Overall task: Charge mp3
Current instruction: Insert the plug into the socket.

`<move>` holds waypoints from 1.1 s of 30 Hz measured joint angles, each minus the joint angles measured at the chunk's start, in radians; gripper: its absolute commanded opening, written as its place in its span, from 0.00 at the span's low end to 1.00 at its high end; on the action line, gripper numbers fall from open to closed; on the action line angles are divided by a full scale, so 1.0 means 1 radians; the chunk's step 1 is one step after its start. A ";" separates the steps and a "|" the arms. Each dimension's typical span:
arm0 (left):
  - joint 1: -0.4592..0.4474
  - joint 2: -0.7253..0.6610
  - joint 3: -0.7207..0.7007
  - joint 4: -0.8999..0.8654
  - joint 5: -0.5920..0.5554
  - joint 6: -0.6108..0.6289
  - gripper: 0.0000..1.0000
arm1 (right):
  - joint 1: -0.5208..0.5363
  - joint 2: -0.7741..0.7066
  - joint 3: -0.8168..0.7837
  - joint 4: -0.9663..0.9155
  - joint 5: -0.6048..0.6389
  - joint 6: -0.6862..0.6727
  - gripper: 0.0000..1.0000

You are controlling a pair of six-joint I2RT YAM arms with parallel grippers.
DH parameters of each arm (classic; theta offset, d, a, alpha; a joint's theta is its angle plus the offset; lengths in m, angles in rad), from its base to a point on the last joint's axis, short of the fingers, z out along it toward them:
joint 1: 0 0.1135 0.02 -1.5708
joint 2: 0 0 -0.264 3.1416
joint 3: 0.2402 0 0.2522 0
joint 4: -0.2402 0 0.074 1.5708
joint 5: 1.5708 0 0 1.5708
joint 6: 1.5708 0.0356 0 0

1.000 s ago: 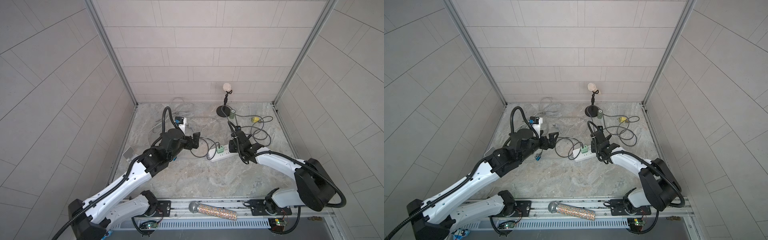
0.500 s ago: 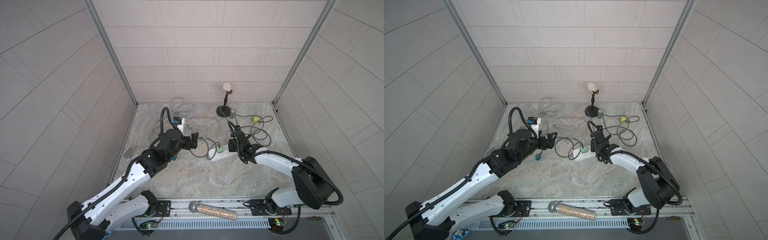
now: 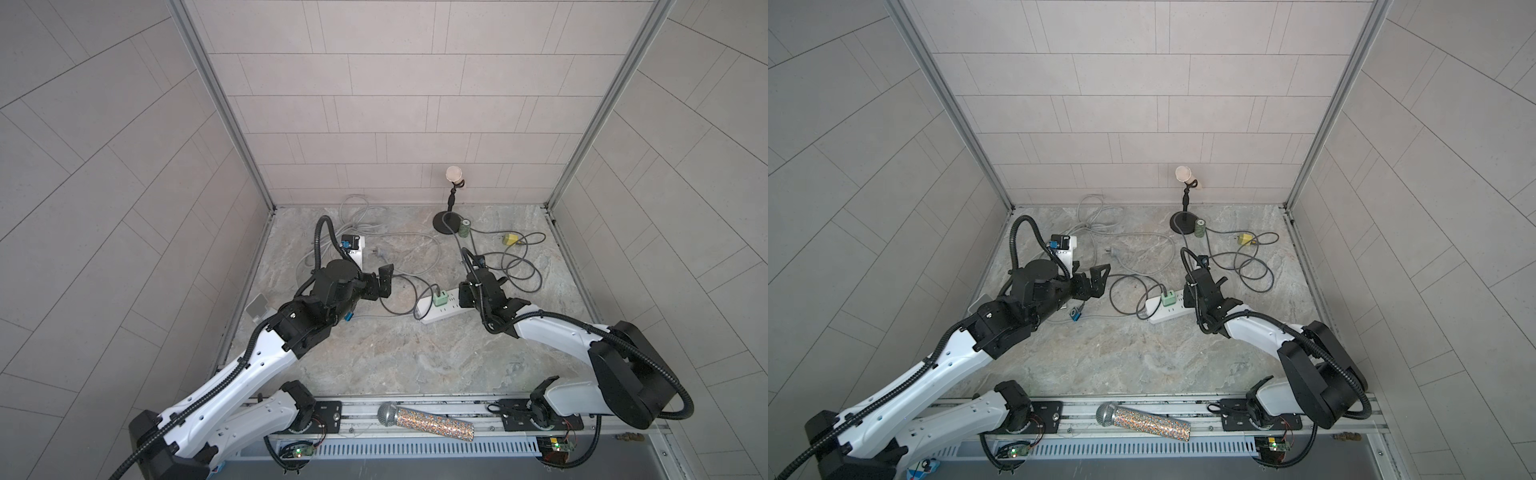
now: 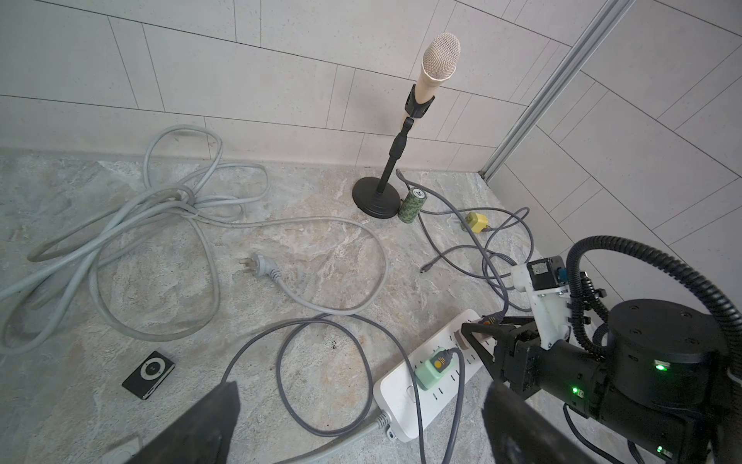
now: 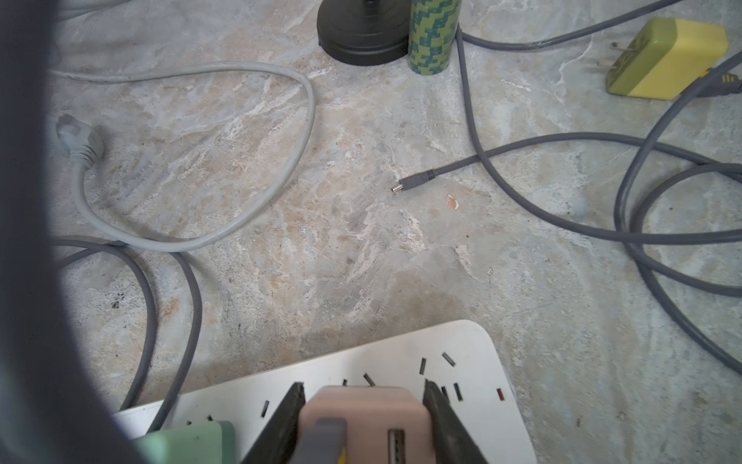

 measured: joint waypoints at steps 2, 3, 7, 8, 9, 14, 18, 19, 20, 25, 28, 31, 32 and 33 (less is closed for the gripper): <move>0.000 0.000 0.000 0.001 0.000 0.000 1.00 | 0.002 0.001 -0.001 0.003 0.002 0.000 0.00; 0.000 0.000 0.000 0.001 0.000 0.000 0.99 | 0.004 0.002 -0.001 0.004 0.006 0.000 0.00; 0.004 0.000 0.000 0.001 0.000 0.000 0.99 | 0.012 0.013 0.006 0.003 0.022 -0.001 0.00; 0.005 -0.001 -0.002 0.001 0.000 0.000 0.99 | 0.018 0.017 0.010 0.000 0.031 -0.002 0.00; 0.006 -0.003 -0.003 0.000 0.000 0.000 0.99 | 0.022 0.020 0.013 -0.001 0.037 -0.004 0.00; 0.009 -0.013 -0.010 0.001 -0.001 0.000 0.99 | 0.047 0.025 0.014 -0.008 0.080 -0.007 0.00; 0.013 -0.017 -0.011 -0.001 0.000 0.000 0.99 | 0.073 0.036 0.014 -0.009 0.125 -0.012 0.00; 0.014 -0.017 -0.011 -0.001 -0.001 0.000 0.99 | 0.078 0.038 0.014 -0.008 0.134 -0.011 0.00; 0.015 -0.017 -0.011 -0.001 0.000 0.000 1.00 | 0.081 0.040 0.013 -0.005 0.141 -0.010 0.00; 0.020 -0.018 -0.013 -0.001 0.000 0.000 0.99 | 0.085 0.048 0.011 0.005 0.155 -0.003 0.00; 0.022 -0.021 -0.019 -0.001 0.000 0.000 0.99 | 0.085 0.060 0.016 0.005 0.157 -0.004 0.00; 0.024 -0.022 -0.023 0.001 0.001 0.000 0.99 | 0.084 0.077 0.030 0.003 0.161 -0.008 0.00; 0.026 -0.023 -0.024 0.001 0.002 0.000 1.00 | 0.083 0.082 0.036 0.003 0.161 -0.012 0.00; 0.026 -0.023 -0.026 0.001 0.003 0.000 0.99 | 0.082 0.086 0.042 0.002 0.162 -0.018 0.00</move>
